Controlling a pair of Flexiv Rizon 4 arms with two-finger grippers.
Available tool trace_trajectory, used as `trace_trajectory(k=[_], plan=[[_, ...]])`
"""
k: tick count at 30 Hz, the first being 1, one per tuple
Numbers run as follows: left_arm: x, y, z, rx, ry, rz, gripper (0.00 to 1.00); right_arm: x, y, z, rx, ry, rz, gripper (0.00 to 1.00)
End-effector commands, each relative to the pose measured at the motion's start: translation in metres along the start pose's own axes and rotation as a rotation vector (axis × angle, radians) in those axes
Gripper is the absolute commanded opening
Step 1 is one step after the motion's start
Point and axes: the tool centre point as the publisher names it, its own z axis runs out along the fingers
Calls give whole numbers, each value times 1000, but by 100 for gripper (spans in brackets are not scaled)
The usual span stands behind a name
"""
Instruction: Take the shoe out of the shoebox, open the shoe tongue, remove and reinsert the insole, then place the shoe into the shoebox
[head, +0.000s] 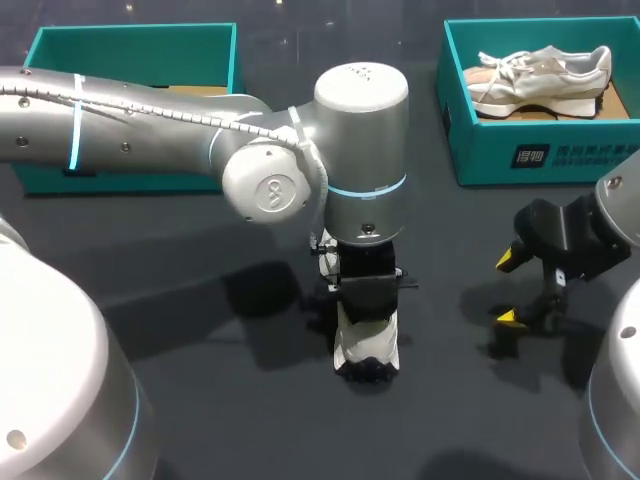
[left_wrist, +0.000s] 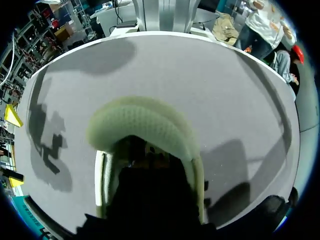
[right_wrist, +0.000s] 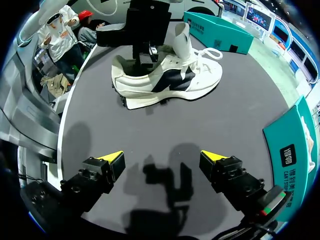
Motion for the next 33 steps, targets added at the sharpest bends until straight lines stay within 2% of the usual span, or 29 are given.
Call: trace_trajectory(k=[1,3,6,11,13,17,21,27,31,33], plan=[[2,13,0,-71,-45,-21,0,2,0,-1,1,-3,0,100],[0,17,-15,-87,-70,-25,0,2,0,-1,1,-3,0,100],[1,16,-37,-70,-85,-9,0,2,0,-1,1,-3,0,100],[7,8,-50,-40,-28,47,0,2,0,-1,1,-3,0,100],[9,4,-47,-41,18,64,0,2,0,-1,1,-3,0,100],[13,3,-25,-61,112,87,0,2,0,-1,1,-3,0,100],[12,8,-3,-77,154,80,0,2,0,-1,1,-3,0,100],[9,21,16,-145,144,29,0,2,0,-1,1,-3,0,100],[8,33,16,-202,95,-39,0,2,0,-1,1,-3,0,100],[9,38,11,-203,74,-61,0,2,0,-1,1,-3,0,100]])
